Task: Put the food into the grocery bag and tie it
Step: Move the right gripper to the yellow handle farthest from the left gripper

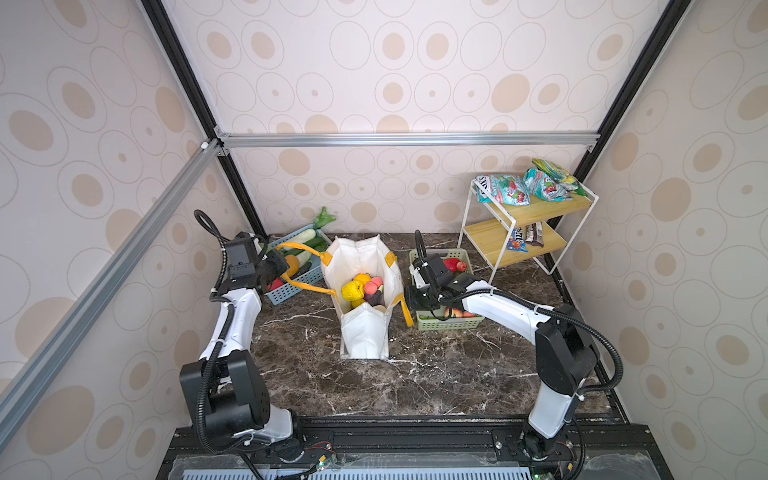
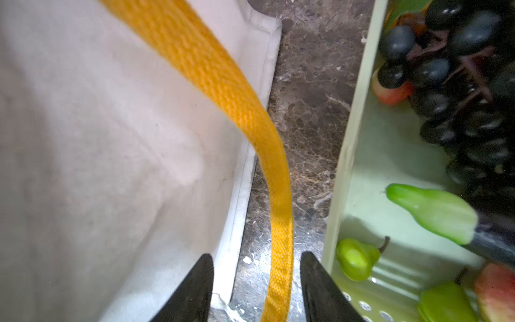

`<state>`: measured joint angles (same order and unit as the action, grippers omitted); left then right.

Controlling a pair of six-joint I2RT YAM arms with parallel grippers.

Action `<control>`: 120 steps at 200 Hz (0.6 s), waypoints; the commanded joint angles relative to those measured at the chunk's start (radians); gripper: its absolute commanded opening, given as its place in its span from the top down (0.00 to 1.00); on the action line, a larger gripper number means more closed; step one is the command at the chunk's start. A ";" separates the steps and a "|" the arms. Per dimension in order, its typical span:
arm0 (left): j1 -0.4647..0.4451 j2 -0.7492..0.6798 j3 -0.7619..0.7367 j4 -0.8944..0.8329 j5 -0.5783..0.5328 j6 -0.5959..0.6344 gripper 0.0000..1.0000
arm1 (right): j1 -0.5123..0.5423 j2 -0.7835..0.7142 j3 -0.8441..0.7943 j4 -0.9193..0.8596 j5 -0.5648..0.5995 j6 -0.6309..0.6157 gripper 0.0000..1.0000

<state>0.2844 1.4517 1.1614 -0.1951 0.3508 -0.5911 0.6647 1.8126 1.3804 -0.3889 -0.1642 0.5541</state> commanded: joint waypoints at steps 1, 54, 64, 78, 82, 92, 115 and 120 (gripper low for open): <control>0.027 -0.033 0.010 0.050 -0.020 -0.036 0.98 | 0.019 0.036 0.025 0.006 -0.017 0.024 0.46; 0.036 -0.023 0.030 0.064 -0.021 -0.042 0.98 | 0.059 0.108 0.086 0.013 -0.022 0.052 0.45; 0.036 -0.021 0.038 0.058 -0.034 -0.031 0.98 | 0.064 0.116 0.088 0.020 -0.016 0.064 0.44; 0.036 -0.012 0.049 0.051 -0.038 -0.024 0.98 | 0.068 0.121 0.085 0.031 0.007 0.081 0.43; 0.036 -0.012 0.049 0.054 -0.037 -0.025 0.98 | 0.068 0.123 0.083 0.034 0.016 0.086 0.43; 0.036 -0.010 0.047 0.061 -0.035 -0.028 0.98 | 0.068 0.129 0.079 0.040 0.033 0.095 0.43; 0.035 -0.004 0.046 0.069 -0.026 -0.032 0.98 | 0.068 0.158 0.067 0.083 0.024 0.119 0.43; 0.037 -0.002 0.046 0.071 -0.023 -0.031 0.98 | 0.068 0.165 0.064 0.099 0.009 0.126 0.43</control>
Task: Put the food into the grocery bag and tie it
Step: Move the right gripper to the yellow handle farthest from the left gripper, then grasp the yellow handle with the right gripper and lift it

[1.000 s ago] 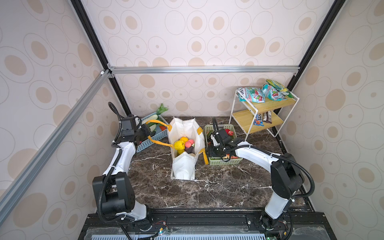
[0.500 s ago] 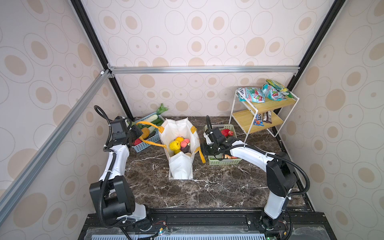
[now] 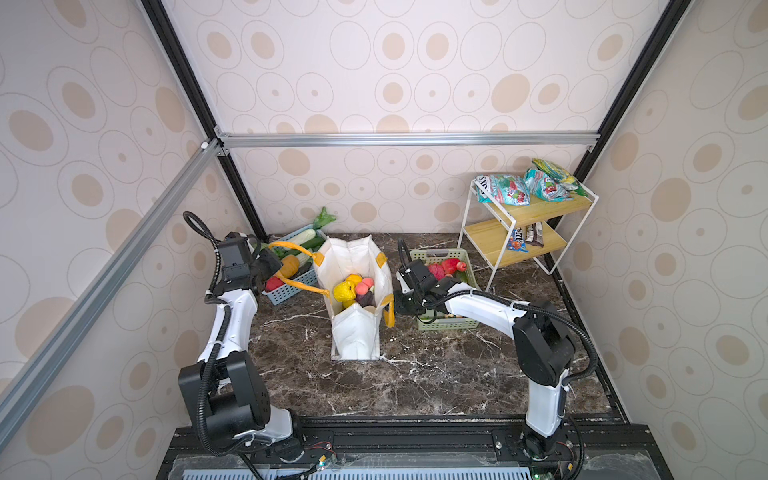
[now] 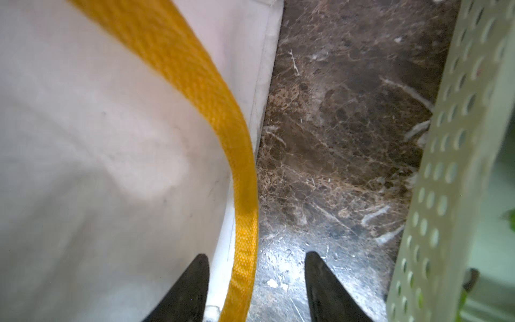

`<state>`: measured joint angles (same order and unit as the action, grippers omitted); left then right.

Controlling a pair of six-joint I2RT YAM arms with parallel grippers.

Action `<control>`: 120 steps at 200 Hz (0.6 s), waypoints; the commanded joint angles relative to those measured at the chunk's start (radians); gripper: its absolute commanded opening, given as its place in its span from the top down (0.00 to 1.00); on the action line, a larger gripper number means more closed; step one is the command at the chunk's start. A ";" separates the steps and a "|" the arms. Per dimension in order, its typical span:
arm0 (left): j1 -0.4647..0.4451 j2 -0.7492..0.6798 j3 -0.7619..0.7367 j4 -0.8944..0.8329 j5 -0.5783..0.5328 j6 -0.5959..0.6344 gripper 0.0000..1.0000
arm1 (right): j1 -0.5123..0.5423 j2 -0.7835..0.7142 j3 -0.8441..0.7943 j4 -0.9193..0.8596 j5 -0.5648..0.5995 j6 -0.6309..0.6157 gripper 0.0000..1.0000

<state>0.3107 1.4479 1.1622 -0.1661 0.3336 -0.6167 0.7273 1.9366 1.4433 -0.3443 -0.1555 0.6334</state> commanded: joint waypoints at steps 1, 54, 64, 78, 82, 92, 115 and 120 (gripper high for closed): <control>0.010 0.002 0.045 0.041 -0.005 -0.006 0.98 | 0.006 0.043 0.000 0.057 -0.003 0.049 0.43; 0.010 0.004 0.041 0.044 -0.007 0.003 0.98 | 0.006 0.080 -0.108 0.350 -0.128 0.192 0.48; 0.010 0.002 0.039 0.045 -0.007 0.003 0.98 | 0.006 0.082 -0.128 0.401 -0.145 0.221 0.49; 0.011 0.002 0.036 0.050 -0.003 0.002 0.98 | 0.006 0.084 -0.162 0.485 -0.166 0.269 0.53; 0.010 0.001 0.035 0.050 -0.002 0.002 0.98 | 0.006 0.087 -0.169 0.498 -0.167 0.280 0.56; 0.011 0.000 0.032 0.051 -0.002 0.000 0.98 | 0.006 0.087 -0.176 0.507 -0.167 0.293 0.62; 0.009 -0.006 0.033 0.052 0.001 -0.002 0.98 | 0.005 0.058 -0.190 0.482 -0.136 0.286 0.75; 0.010 -0.007 0.034 0.053 0.001 -0.002 0.98 | 0.006 0.046 -0.191 0.472 -0.127 0.281 0.78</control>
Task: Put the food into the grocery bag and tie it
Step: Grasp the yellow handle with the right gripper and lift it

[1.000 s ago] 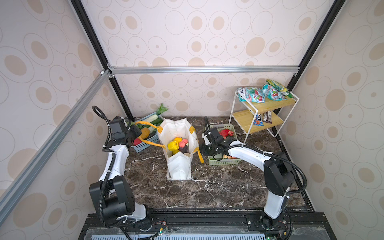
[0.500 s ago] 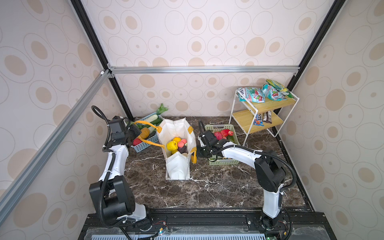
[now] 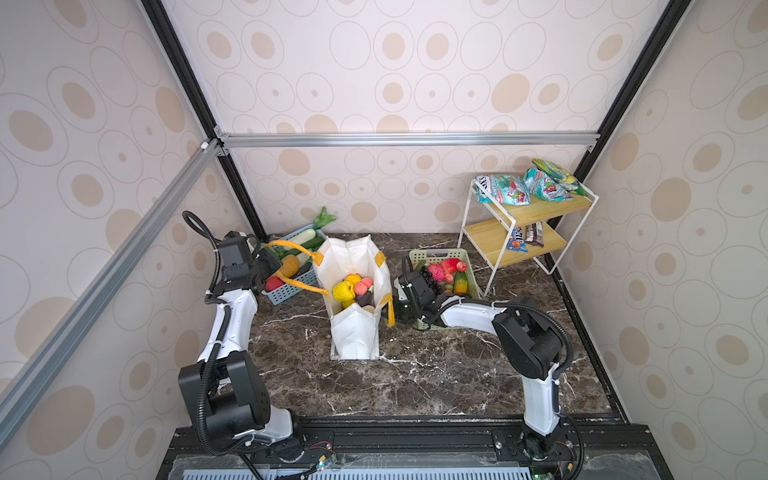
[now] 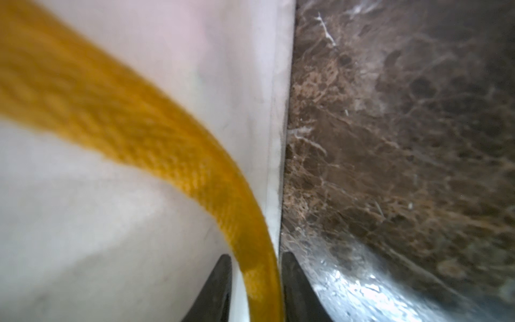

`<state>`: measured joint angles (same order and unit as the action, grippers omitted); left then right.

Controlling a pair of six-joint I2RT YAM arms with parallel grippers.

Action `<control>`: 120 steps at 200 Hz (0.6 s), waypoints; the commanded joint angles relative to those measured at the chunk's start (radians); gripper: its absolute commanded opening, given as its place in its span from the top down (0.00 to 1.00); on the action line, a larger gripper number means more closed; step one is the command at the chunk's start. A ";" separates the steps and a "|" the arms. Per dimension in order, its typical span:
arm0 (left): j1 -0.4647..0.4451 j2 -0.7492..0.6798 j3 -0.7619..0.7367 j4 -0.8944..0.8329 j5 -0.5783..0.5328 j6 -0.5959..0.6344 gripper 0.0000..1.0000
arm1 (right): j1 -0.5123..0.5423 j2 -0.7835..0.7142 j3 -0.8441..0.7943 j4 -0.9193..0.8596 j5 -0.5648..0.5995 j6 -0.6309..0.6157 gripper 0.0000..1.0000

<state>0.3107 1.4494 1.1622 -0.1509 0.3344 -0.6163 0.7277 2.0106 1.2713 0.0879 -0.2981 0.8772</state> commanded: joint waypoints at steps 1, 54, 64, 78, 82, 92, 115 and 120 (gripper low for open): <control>0.010 -0.008 0.034 0.037 0.000 -0.003 0.98 | 0.006 -0.031 -0.019 0.037 0.018 0.036 0.78; 0.008 -0.013 0.067 0.043 0.055 -0.019 0.97 | -0.003 -0.152 -0.040 -0.081 0.131 0.002 0.90; 0.006 -0.014 0.077 0.042 0.065 -0.019 0.97 | -0.012 -0.176 -0.049 -0.092 0.140 -0.004 0.91; -0.002 -0.029 0.086 0.041 0.069 -0.016 0.97 | -0.024 -0.211 -0.064 -0.116 0.167 -0.006 0.93; -0.005 -0.034 0.090 0.041 0.069 -0.014 0.97 | -0.029 -0.222 -0.070 -0.124 0.177 -0.007 0.93; -0.010 -0.044 0.102 0.034 0.069 -0.008 0.96 | -0.040 -0.254 -0.082 -0.146 0.203 -0.012 0.93; -0.034 -0.042 0.165 -0.016 0.083 0.029 0.96 | -0.054 -0.327 -0.077 -0.229 0.270 -0.055 0.93; -0.042 -0.041 0.179 -0.028 0.083 0.039 0.95 | -0.057 -0.343 -0.071 -0.246 0.287 -0.070 0.94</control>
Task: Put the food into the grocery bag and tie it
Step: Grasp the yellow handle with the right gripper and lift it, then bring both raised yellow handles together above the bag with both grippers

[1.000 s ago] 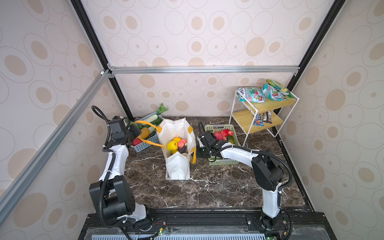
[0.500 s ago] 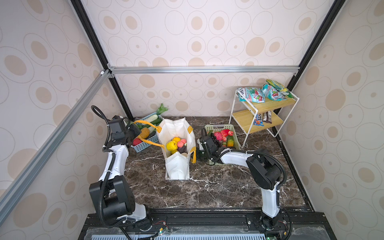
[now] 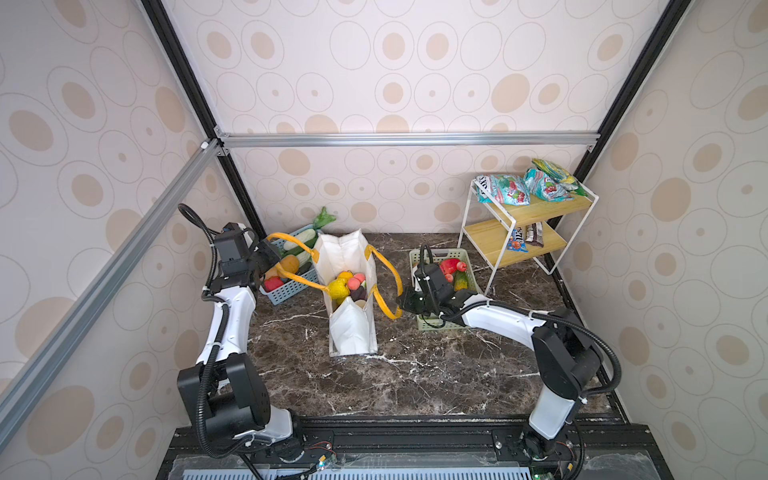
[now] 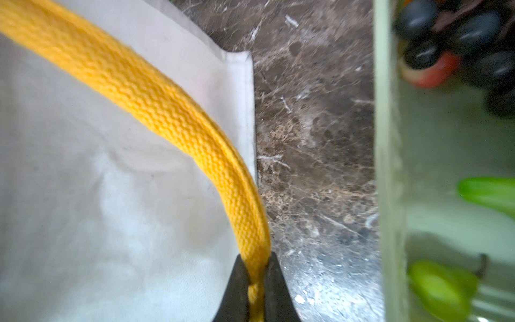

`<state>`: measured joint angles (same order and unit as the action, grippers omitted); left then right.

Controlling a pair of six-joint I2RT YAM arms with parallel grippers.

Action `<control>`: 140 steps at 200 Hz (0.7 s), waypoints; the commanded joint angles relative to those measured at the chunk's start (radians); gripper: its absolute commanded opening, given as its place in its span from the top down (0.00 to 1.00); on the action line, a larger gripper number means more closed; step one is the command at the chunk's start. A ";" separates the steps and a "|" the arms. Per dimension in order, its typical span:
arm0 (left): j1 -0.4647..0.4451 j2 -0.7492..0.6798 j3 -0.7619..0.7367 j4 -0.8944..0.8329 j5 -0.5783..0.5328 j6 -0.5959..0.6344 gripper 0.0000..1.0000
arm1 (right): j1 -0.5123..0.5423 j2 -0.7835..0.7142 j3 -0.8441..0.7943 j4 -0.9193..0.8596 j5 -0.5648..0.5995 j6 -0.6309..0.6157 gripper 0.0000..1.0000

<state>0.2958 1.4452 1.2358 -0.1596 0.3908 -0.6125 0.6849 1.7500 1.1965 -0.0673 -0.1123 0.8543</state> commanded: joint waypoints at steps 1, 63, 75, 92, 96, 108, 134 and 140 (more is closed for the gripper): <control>-0.029 -0.036 0.109 -0.022 0.027 0.037 0.95 | -0.014 -0.086 0.006 -0.095 0.105 -0.050 0.94; -0.179 -0.027 0.248 -0.128 0.028 0.119 0.93 | -0.004 -0.194 0.219 -0.180 0.114 -0.310 0.93; -0.218 -0.030 0.270 -0.137 0.025 0.122 0.92 | 0.001 -0.187 0.271 -0.178 0.071 -0.341 0.94; -0.276 -0.031 0.298 -0.146 0.021 0.124 0.92 | 0.020 -0.166 0.344 -0.158 -0.011 -0.375 0.94; -0.289 -0.029 0.304 -0.150 0.020 0.124 0.91 | 0.026 -0.160 0.360 -0.149 -0.029 -0.383 0.93; -0.324 -0.024 0.324 -0.156 0.015 0.125 0.90 | 0.048 -0.131 0.407 -0.126 -0.083 -0.408 0.93; -0.378 -0.017 0.356 -0.167 -0.009 0.117 0.90 | 0.093 -0.052 0.496 -0.090 -0.144 -0.448 0.93; -0.386 -0.017 0.361 -0.167 -0.021 0.110 0.89 | 0.098 -0.033 0.510 -0.075 -0.164 -0.446 0.93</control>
<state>-0.0586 1.4452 1.5249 -0.3340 0.3923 -0.5072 0.7467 1.6386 1.6527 -0.2001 -0.1658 0.4683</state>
